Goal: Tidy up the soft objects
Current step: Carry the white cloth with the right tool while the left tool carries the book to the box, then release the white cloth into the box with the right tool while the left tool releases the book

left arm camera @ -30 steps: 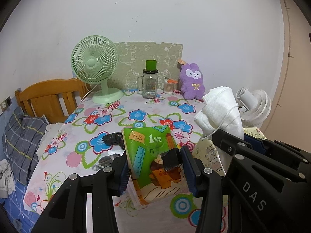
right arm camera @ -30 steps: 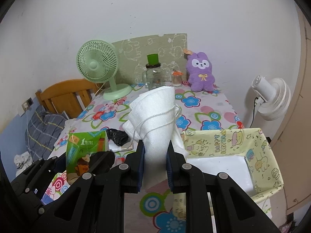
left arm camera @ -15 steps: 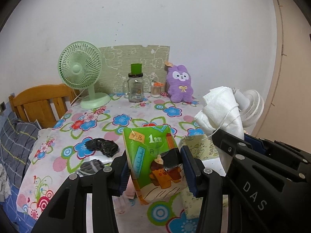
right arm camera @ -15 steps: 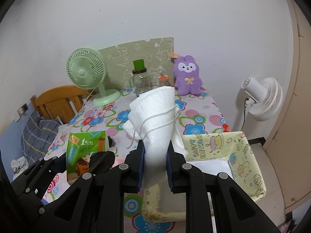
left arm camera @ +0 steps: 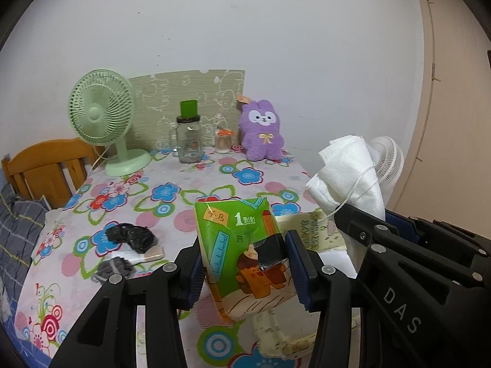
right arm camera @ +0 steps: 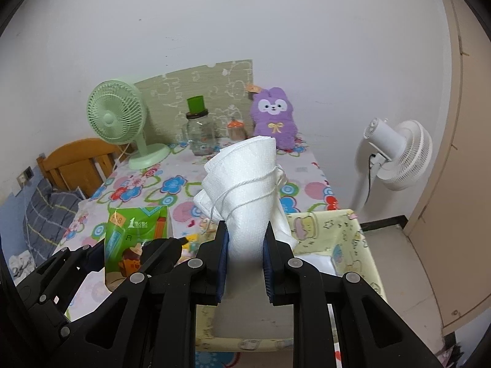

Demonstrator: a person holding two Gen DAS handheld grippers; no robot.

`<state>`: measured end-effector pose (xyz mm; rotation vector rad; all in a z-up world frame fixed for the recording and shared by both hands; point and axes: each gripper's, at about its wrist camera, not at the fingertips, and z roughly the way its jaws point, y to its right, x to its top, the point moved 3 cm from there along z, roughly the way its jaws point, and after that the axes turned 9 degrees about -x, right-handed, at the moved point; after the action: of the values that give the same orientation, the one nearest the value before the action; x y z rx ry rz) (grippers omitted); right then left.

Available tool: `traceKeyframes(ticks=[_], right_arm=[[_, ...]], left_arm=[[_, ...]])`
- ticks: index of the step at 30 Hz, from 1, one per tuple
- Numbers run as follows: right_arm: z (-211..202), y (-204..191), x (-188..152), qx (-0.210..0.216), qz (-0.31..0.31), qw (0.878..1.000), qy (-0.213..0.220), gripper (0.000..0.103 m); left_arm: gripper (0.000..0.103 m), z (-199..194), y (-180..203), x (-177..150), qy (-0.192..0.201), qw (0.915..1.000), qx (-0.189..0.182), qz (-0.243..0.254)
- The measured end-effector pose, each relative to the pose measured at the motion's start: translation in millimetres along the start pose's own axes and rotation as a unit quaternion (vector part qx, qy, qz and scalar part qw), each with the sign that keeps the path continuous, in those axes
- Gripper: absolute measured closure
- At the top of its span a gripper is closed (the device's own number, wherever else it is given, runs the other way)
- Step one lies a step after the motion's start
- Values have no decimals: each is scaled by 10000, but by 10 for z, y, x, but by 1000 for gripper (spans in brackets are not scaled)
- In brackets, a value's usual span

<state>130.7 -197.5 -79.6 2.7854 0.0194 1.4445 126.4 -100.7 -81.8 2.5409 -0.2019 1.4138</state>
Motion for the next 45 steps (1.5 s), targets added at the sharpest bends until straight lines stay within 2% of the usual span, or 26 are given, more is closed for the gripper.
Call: traceKeyframes(ticks=[10,19,24,26,28,31,33,38,41,45], right_arm=[[83,216,-49,-117,30,9999,-110,80],[272,401,-129,-167,217,9989,-386,80],[377,487,-177,-109,340,9979,-538,79],[416,512,-186,-72,375,9975,-594,77],[447,526,-192,-31,389,9972,-636,76],[481,535,-206,0,381,9971,-661,71],[505,547,-209,-15,384,9970,-679,61],[538,562,-223,10,476,9962,-730,42],[524,557,-223,-18,472,9964,-702,38],[483,534,-212,-63,421,9971,-639,25]], left_arm=[[52,209,260,-27,-184,9993,-236,240],[48,450,417,-80,-479,9974,-369,389],[41,577,482,-106,-678,9958,-437,428],[29,611,503,-120,-722,9954,-409,484],[24,634,511,-132,-747,9952,-386,503],[19,660,518,-147,-798,9947,-380,520],[15,678,518,-154,-846,9942,-434,505],[7,669,517,-150,-832,9943,-449,500],[4,657,507,-142,-827,9944,-444,480],[1,633,456,-122,-906,9944,-451,307]])
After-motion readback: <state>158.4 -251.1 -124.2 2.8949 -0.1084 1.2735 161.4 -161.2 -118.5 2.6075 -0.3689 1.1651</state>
